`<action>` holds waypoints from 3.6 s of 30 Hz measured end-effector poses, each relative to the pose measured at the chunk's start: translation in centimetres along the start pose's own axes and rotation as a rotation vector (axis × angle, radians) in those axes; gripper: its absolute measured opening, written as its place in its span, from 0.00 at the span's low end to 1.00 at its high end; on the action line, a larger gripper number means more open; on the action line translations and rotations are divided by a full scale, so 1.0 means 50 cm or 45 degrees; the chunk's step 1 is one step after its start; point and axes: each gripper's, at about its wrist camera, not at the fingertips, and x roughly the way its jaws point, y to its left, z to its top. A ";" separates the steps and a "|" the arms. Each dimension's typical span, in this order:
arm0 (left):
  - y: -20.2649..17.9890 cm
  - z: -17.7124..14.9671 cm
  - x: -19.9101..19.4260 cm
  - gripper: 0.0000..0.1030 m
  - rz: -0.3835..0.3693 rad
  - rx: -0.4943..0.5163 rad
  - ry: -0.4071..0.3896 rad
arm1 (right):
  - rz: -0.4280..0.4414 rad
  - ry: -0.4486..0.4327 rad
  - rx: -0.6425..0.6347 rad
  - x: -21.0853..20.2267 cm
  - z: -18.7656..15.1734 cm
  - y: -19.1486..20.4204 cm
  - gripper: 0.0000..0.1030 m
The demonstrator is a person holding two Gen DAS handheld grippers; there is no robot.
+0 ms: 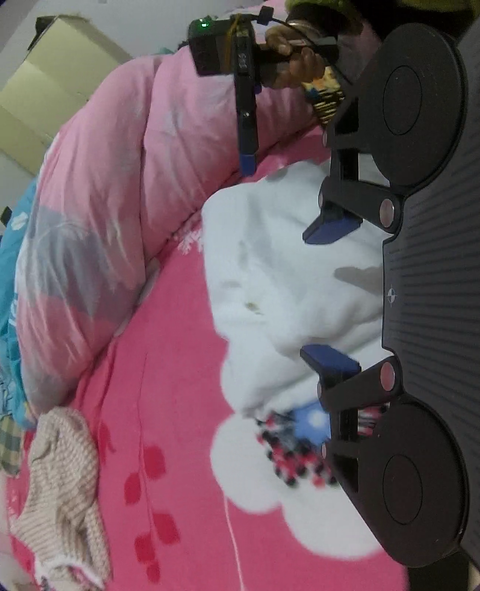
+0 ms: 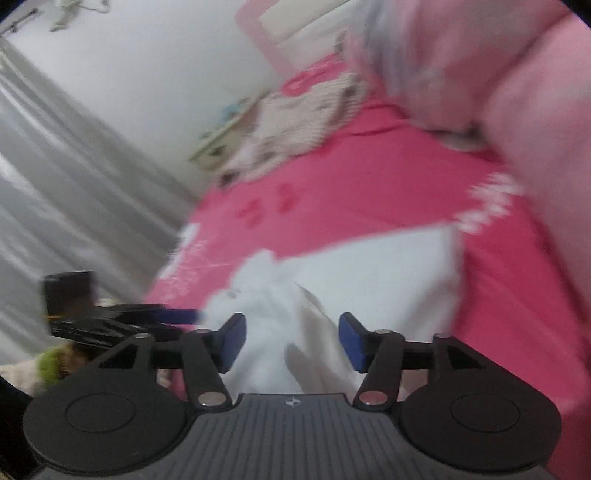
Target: Fold clothes
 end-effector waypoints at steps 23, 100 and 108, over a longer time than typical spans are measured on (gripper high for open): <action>-0.062 -0.055 -0.073 0.50 -0.236 0.116 0.100 | 0.197 0.309 -0.734 -0.002 -0.120 0.164 0.20; -0.296 -0.216 0.035 0.08 -0.061 0.876 0.170 | 0.392 0.077 0.676 -0.034 -0.268 -0.050 0.07; -0.291 -0.198 -0.015 0.07 0.048 0.971 0.068 | 0.341 0.112 0.505 -0.053 -0.251 -0.030 0.36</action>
